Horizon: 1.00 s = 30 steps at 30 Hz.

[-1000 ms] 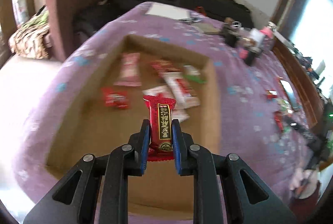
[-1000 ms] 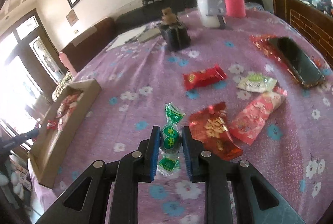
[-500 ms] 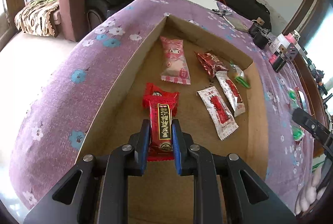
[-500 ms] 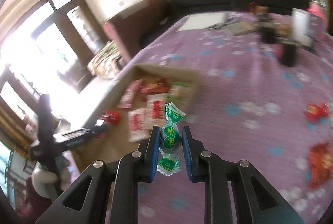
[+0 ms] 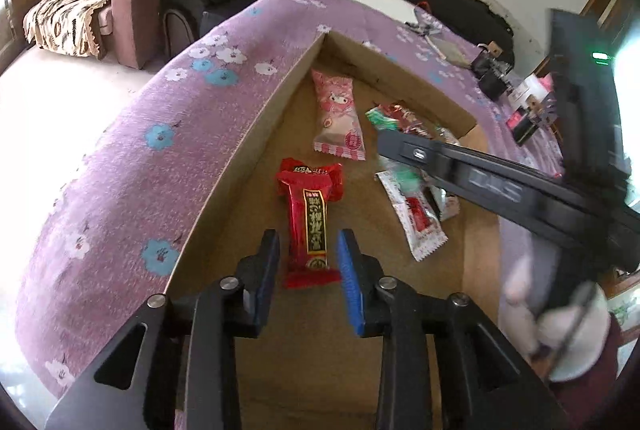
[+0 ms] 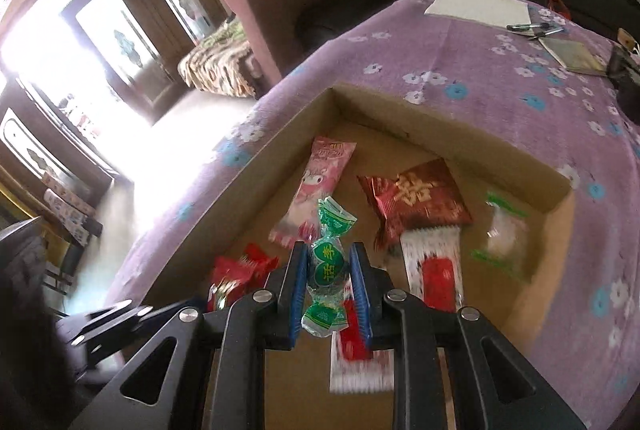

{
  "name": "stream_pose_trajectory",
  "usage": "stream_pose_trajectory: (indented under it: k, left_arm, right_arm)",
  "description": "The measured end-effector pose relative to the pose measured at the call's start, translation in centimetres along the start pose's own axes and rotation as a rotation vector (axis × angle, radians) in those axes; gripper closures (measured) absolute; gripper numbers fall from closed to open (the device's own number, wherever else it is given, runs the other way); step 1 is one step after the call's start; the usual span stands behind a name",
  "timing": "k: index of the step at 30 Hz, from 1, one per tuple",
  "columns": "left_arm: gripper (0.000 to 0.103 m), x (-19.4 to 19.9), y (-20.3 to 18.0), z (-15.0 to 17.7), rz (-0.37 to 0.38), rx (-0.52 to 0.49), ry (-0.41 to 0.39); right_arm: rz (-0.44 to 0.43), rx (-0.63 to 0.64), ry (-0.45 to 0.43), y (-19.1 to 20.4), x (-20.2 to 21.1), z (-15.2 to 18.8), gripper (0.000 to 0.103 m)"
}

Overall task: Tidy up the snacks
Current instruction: 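Carry both snacks into the cardboard box and open both grippers, then move both tools back over the remaining snacks on the tablecloth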

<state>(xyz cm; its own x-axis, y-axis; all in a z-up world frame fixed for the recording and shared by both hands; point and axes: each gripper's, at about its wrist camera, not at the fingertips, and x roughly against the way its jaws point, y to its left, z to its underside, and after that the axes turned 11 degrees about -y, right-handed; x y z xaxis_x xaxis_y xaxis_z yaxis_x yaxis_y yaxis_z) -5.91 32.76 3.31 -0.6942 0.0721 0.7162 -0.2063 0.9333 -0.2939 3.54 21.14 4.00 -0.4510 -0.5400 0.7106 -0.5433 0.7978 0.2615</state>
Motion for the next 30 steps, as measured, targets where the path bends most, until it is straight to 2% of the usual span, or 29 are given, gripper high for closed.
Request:
stream_pose_trajectory:
  k: [1,3,10,15,20,25,30]
  left_arm:
    - [0.065,0.3,0.1,0.0,0.004,0.007,-0.006]
    - [0.059,1.2,0.4,0.1,0.006,0.027,-0.032]
    - [0.059,3.2,0.7,0.2,0.024,0.077,-0.087]
    - [0.059,4.4,-0.1,1.1,0.015,0.080,-0.115]
    - [0.059,5.8,-0.5,2.6,-0.021,0.082,-0.154]
    - [0.059,6.7,-0.5,3.8,0.000,0.120,-0.153]
    - [0.059,7.5,-1.6,4.4,-0.008,0.097,-0.171]
  right_arm:
    - [0.001,-0.003,-0.005,0.0,-0.1,-0.1,0.078]
    - [-0.006,-0.019,-0.018,-0.1,0.3,-0.3,0.078]
    - [-0.001,-0.032,-0.127,-0.5,4.9,-0.8,0.069]
    - [0.008,-0.042,-0.196,-1.9,9.6,0.4,0.066]
    - [0.031,-0.082,-0.238,-4.4,13.6,3.3,0.062]
    - [0.063,-0.146,-0.282,-6.9,16.8,7.2,0.058]
    - [0.045,-0.245,-0.336,-8.7,19.0,10.4,0.055]
